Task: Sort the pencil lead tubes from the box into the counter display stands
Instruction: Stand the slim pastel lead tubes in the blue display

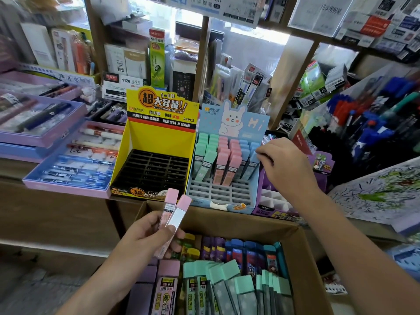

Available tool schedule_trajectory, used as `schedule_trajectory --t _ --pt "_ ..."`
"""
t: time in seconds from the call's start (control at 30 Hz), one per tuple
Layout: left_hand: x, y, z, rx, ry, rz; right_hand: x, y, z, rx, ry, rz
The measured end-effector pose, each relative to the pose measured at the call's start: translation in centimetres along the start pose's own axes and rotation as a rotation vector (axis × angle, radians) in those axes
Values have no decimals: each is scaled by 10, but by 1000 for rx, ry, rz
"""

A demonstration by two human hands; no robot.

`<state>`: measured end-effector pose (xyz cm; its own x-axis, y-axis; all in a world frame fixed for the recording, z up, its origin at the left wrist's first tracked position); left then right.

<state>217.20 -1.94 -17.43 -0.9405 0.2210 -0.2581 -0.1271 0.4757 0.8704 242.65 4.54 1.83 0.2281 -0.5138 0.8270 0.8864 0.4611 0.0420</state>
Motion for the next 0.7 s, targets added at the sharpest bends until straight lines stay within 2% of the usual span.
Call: schedule_trajectory --t 0.13,0.4,0.57,0.7 --pt "0 0 0 -2 0 -19 -8 1 1 -22 -60 -51" --pt "-2 0 -1 7 -30 -27 -10 1 1 -53 -74 -47" --pt "-4 1 0 4 -55 -34 11 -11 -14 -134 157 221" --pt "-6 2 -1 2 -64 -12 -7 -24 -36 -329 141 557"
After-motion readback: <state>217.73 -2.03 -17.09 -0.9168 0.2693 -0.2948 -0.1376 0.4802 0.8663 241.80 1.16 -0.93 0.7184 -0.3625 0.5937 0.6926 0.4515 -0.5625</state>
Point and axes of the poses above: each hand's wrist, its own z-axis towards the middle knuckle, its own x-axis out of the back of the hand, y = z × x, the point moved 10 cm from there along z, towards the middle knuckle, and after that the axes turned 12 degrees about x, right-handed, at the moved point
